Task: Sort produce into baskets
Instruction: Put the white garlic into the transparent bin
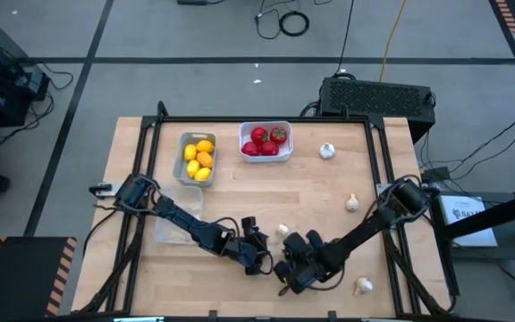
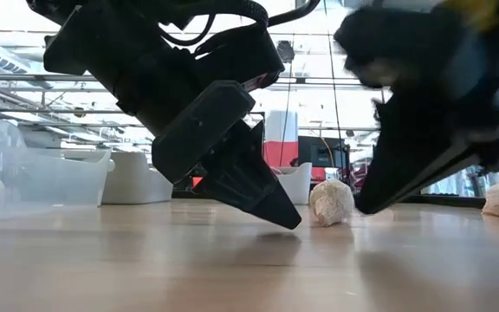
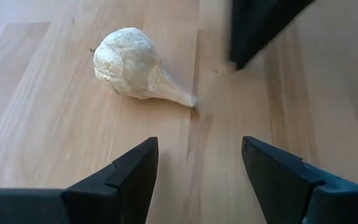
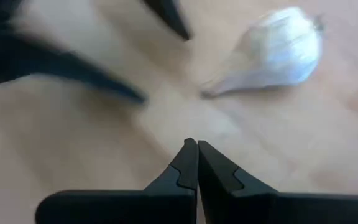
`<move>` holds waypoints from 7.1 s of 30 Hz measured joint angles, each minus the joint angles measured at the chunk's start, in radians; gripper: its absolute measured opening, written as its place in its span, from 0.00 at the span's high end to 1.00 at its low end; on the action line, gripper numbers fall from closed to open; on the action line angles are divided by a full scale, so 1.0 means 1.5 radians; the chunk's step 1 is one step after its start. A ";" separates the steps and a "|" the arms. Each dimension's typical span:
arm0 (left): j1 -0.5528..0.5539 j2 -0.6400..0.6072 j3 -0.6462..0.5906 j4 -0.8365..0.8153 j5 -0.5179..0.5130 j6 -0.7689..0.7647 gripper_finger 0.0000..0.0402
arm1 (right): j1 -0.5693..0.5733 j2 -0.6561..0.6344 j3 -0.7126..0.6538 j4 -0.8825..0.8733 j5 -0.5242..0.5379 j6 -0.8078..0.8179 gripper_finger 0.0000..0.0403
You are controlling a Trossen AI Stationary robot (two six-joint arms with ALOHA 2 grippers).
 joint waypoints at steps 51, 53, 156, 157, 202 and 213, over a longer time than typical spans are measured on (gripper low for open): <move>0.067 -0.005 -0.028 0.037 0.001 0.150 0.40 | 0.098 -0.086 -0.010 -0.033 0.094 0.003 1.00; 0.065 -0.009 -0.029 0.031 -0.011 0.174 0.40 | 0.098 -0.086 -0.010 -0.033 0.094 0.003 1.00; 0.162 -0.154 0.006 -0.102 0.130 0.403 0.95 | 0.071 -0.084 -0.010 0.002 0.143 -0.211 1.00; 0.150 -0.175 0.006 -0.122 0.113 0.403 0.95 | 0.066 -0.084 -0.010 0.000 0.143 -0.221 1.00; -0.149 -0.511 -0.112 -0.975 0.006 -0.425 0.58 | -0.102 -0.084 -0.010 0.005 0.048 -0.397 1.00; -0.068 -0.511 -0.181 -0.503 -0.057 0.008 0.56 | -0.090 -0.088 -0.010 -0.146 0.048 -0.179 1.00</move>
